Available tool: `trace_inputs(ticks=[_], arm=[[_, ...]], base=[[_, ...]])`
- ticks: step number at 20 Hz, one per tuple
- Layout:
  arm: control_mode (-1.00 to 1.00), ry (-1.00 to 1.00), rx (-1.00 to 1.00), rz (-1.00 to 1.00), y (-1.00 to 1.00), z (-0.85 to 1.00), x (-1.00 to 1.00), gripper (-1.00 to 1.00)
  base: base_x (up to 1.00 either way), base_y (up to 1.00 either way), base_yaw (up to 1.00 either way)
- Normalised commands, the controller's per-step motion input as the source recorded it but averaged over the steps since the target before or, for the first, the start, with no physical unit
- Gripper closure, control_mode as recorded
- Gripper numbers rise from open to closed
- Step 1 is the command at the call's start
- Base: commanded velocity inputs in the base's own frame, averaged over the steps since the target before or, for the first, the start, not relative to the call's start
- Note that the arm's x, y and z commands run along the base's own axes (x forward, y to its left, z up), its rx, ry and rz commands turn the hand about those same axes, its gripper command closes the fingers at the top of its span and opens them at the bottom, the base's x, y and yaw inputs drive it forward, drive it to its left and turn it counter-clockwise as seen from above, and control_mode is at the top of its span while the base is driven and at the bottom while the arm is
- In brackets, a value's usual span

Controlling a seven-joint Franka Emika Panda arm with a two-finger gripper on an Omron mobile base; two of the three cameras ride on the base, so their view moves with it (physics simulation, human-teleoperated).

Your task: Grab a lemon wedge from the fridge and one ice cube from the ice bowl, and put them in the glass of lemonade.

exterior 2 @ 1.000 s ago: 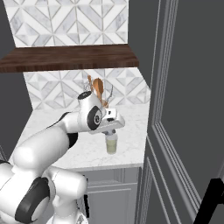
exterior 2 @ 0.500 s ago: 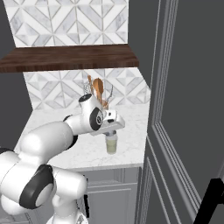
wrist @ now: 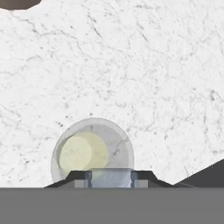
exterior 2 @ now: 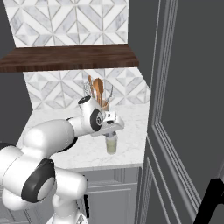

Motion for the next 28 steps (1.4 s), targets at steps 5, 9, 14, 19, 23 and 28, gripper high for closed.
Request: trace_inputs(ticks=[5,9,14,19,23,28], arm=[[-1.0,0.01,-0.02,0.0,0.04,-0.12,0.15,1.0],[-1.0,0.0,-0.01,0.0,0.0,-0.11,0.21,1.0],[-1.0,0.0,-0.01,0.0,0.0,-0.13,0.2,1.0],[-1.0,0.0,0.0,0.0,0.0,0.01,-0.04,-1.0],[-1.0,0.0,0.0,0.0,-0.01,0.02,-0.13,-1.0],[-1.0,0.0,0.0,0.0,0.0,0.0,0.0,-1.0]], base=[[0.0,0.0,0.0],[0.0,0.0,0.0],[0.0,0.0,0.0],[0.0,0.0,0.0],[0.0,0.0,0.0],[0.0,0.0,0.0]])
